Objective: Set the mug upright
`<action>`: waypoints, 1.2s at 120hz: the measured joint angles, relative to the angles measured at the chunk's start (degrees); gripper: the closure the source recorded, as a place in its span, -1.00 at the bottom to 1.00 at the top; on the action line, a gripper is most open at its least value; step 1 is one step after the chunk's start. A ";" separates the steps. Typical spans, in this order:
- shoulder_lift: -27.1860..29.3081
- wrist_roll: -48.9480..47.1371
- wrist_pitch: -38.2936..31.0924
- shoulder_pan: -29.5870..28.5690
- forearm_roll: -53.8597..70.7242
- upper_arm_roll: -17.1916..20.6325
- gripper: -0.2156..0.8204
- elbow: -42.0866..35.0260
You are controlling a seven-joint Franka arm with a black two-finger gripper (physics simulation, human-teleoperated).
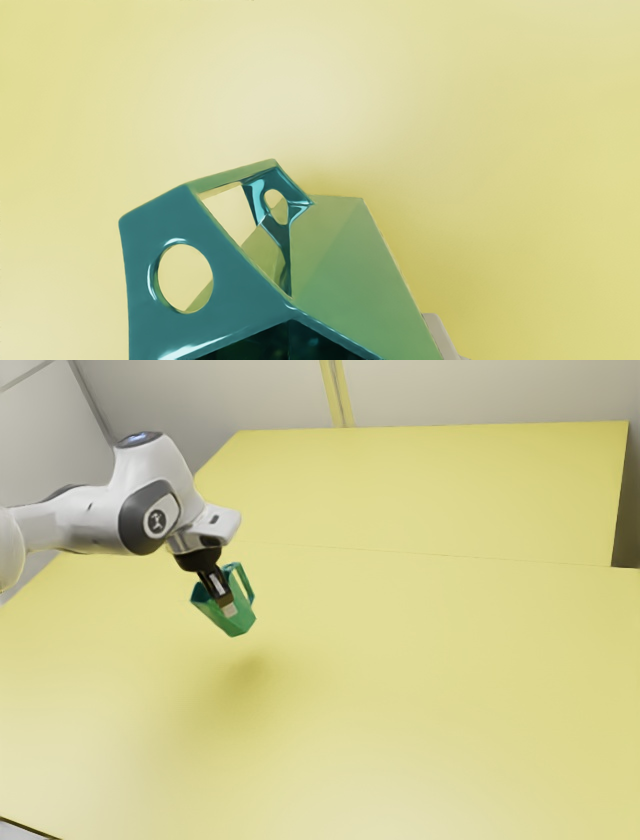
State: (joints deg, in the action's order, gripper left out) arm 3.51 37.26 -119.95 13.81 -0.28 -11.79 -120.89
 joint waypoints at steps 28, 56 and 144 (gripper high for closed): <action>-1.25 -7.68 -0.47 0.52 5.67 1.59 0.93 -1.59; -2.19 -14.31 -0.16 -1.03 11.58 3.67 0.93 -2.93; -7.48 -26.10 -0.61 1.34 11.13 4.33 0.93 -2.53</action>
State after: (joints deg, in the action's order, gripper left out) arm -3.97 11.17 -120.55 15.15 10.84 -7.46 -123.41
